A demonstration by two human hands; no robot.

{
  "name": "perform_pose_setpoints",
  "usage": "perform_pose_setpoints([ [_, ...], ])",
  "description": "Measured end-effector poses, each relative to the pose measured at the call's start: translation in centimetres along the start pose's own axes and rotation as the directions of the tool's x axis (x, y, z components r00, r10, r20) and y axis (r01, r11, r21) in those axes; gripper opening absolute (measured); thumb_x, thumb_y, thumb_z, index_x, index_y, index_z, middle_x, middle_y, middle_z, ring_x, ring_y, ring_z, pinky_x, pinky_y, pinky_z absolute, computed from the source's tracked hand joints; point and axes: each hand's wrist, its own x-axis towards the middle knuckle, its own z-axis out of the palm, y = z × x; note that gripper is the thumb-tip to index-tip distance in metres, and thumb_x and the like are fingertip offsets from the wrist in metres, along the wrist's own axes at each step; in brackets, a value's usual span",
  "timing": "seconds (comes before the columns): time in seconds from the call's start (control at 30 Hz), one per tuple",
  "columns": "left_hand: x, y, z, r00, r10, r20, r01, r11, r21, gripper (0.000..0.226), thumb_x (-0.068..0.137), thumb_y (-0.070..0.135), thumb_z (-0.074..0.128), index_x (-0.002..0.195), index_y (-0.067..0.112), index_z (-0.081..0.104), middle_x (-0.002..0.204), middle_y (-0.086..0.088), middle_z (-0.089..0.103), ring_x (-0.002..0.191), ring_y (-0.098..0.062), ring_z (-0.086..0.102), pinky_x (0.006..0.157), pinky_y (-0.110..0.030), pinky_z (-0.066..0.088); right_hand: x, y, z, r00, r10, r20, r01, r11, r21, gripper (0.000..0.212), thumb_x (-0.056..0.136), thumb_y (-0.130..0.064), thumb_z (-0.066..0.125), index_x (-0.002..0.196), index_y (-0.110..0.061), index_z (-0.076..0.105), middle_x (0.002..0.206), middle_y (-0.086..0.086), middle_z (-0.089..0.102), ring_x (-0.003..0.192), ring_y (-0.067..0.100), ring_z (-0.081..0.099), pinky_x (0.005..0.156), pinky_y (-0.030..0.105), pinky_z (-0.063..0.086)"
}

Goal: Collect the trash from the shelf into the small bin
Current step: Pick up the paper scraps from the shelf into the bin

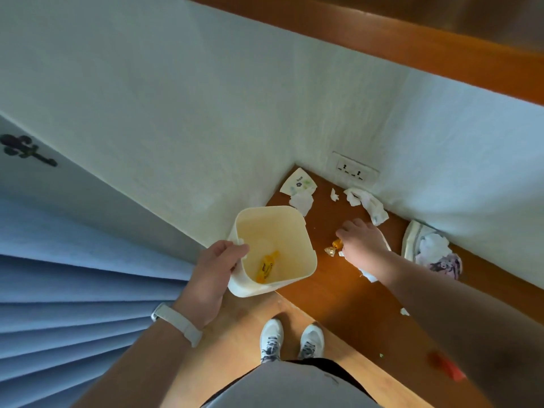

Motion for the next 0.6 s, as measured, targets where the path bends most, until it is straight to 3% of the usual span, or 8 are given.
perform_pose_setpoints([
  [0.1,0.2,-0.2,0.3,1.0,-0.026,-0.012,0.026,1.0,-0.009,0.021,0.077,0.027,0.073,0.079,0.01,0.061,0.085,-0.014,0.055,0.081,-0.026,0.052,0.075,-0.035,0.043,-0.1,-0.1,0.2,0.994,-0.035,-0.105,0.037,0.999,0.012,0.031,0.058,-0.008,0.083,0.085,-0.011,0.071,0.08,0.006,0.064,0.074,0.03,0.06,0.064,0.039,0.051],
  [0.17,0.4,-0.2,0.5,0.999,-0.04,-0.018,0.04,0.999,0.005,0.023,0.072,0.03,0.072,0.077,0.011,0.06,0.084,-0.013,0.053,0.079,-0.025,0.051,0.077,-0.037,0.042,-0.4,-0.4,-0.3,0.984,-0.044,-0.175,0.055,0.997,0.059,0.028,0.059,-0.006,0.084,0.083,-0.01,0.07,0.075,0.006,0.063,0.068,0.029,0.06,0.062,0.037,0.049],
  [0.37,0.7,0.3,0.9,0.998,-0.045,0.033,0.044,0.998,0.045,0.046,0.06,0.044,0.075,0.086,0.008,0.062,0.091,-0.013,0.058,0.085,-0.027,0.055,0.081,-0.04,0.044,-1.7,-1.1,-4.7,0.967,0.104,-0.232,-0.035,0.958,0.283,0.016,0.088,-0.02,0.062,0.102,-0.016,0.066,0.093,0.001,0.063,0.086,0.024,0.061,0.074,0.037,0.049],
  [0.43,0.9,0.3,1.3,0.998,-0.043,0.039,0.04,0.998,0.053,0.041,0.064,0.042,0.076,0.081,0.008,0.061,0.087,-0.014,0.058,0.083,-0.025,0.056,0.083,-0.04,0.046,-2.6,-1.4,-7.1,0.947,0.196,-0.253,-0.072,0.9,0.43,0.014,0.089,-0.024,0.061,0.101,-0.017,0.065,0.09,-0.002,0.062,0.081,0.02,0.06,0.067,0.032,0.046],
  [0.5,1.1,0.3,1.7,0.998,-0.041,0.038,0.039,0.998,0.055,0.025,0.08,0.03,0.074,0.075,0.01,0.06,0.074,-0.006,0.056,0.075,-0.021,0.053,0.08,-0.038,0.045,-3.9,-1.8,-9.6,0.927,0.284,-0.247,-0.095,0.812,0.576,0.008,0.09,-0.025,0.064,0.096,-0.02,0.064,0.083,-0.006,0.059,0.072,0.014,0.057,0.058,0.027,0.042],
  [0.6,1.2,0.4,2.4,0.997,-0.031,0.073,0.026,0.998,0.062,0.024,0.084,0.027,0.071,0.072,0.012,0.057,0.067,-0.002,0.05,0.07,-0.02,0.049,0.072,-0.034,0.042,-6.3,-2.8,-13.1,0.913,0.358,-0.194,-0.091,0.645,0.759,0.005,0.089,-0.025,0.067,0.09,-0.024,0.062,0.077,-0.01,0.058,0.066,0.009,0.056,0.059,0.024,0.047],
])
